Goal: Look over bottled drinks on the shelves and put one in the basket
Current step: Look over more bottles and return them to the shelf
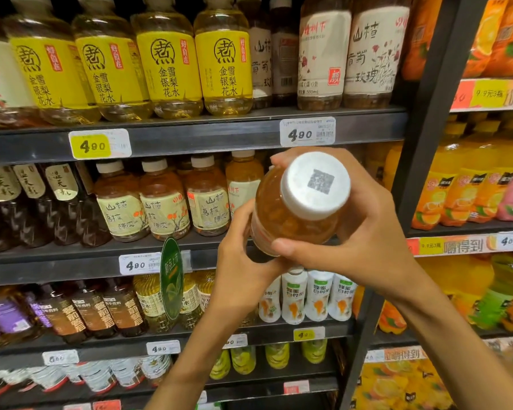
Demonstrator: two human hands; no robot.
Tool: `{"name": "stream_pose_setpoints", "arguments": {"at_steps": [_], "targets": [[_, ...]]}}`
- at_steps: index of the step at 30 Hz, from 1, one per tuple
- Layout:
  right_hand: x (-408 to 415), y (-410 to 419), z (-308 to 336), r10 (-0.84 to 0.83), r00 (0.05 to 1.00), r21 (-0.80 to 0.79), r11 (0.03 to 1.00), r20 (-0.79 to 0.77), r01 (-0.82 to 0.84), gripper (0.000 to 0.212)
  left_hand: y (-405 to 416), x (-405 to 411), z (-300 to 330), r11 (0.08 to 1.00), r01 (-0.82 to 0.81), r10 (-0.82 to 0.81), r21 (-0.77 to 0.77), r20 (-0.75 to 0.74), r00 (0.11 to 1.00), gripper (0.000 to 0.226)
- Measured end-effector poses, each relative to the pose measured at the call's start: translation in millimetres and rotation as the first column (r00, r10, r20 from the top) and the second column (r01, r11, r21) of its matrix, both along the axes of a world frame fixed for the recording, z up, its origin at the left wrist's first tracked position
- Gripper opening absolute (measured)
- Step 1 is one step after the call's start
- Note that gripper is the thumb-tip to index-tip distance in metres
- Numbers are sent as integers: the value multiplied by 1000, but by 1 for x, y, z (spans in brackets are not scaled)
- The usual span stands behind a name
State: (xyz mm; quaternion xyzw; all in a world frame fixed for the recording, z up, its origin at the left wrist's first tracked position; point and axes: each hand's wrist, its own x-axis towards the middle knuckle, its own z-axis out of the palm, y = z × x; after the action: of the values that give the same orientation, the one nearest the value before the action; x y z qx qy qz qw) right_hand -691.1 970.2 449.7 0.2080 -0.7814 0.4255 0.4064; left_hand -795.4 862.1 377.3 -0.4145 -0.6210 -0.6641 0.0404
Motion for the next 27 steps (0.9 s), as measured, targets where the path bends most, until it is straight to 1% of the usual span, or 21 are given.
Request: {"name": "stream_pose_setpoints", "arguments": {"at_steps": [3,5,7,9,10,11,13,14,15,17,19,21,23,25,27], "targets": [[1,5,4,32,999,-6,999,16,-31,66,-6,2,4,999,42,-43,-19,-25,999,66],[1,13,10,163,981,-74,985,104,-155,72,-11,3,6,991,128,-129,-41,-22,991,64],[-2,18,16,325,921,-192,939,213,-286,79,-15,4,4,967,234,-232,-101,25,972,76],[-6,21,18,420,867,-294,892,267,-342,77,-14,8,-1,938,313,-298,-147,113,948,87],[-7,21,16,416,867,-317,890,274,-327,70,-13,10,-4,930,335,-310,-153,166,936,89],[-9,20,15,372,887,-322,904,272,-281,61,-13,12,-5,924,355,-321,-142,219,922,89],[-11,17,12,240,940,-336,930,242,-151,41,-12,14,-8,918,389,-347,-75,324,880,88],[-11,15,11,172,959,-368,927,226,-80,36,-12,14,-8,920,390,-350,-39,364,863,87],[-13,13,11,123,969,-426,904,216,-20,34,-12,16,-7,923,383,-346,-21,389,854,83],[-16,11,10,92,967,-582,811,236,64,32,-10,23,-3,934,355,-311,-42,397,864,69],[-19,14,10,115,951,-660,744,286,108,28,-4,30,1,946,314,-264,-82,369,891,59],[-19,19,12,206,928,-695,715,311,74,33,-1,34,6,958,277,-230,-78,370,900,62],[-18,24,12,281,917,-721,693,282,9,43,-3,33,7,953,298,-249,-56,413,876,67],[-19,27,7,315,918,-749,661,239,-32,43,-8,30,5,916,401,-348,-2,495,796,62],[-19,26,3,410,888,-798,596,208,-88,48,-12,31,2,866,497,-437,58,572,694,58]]}}
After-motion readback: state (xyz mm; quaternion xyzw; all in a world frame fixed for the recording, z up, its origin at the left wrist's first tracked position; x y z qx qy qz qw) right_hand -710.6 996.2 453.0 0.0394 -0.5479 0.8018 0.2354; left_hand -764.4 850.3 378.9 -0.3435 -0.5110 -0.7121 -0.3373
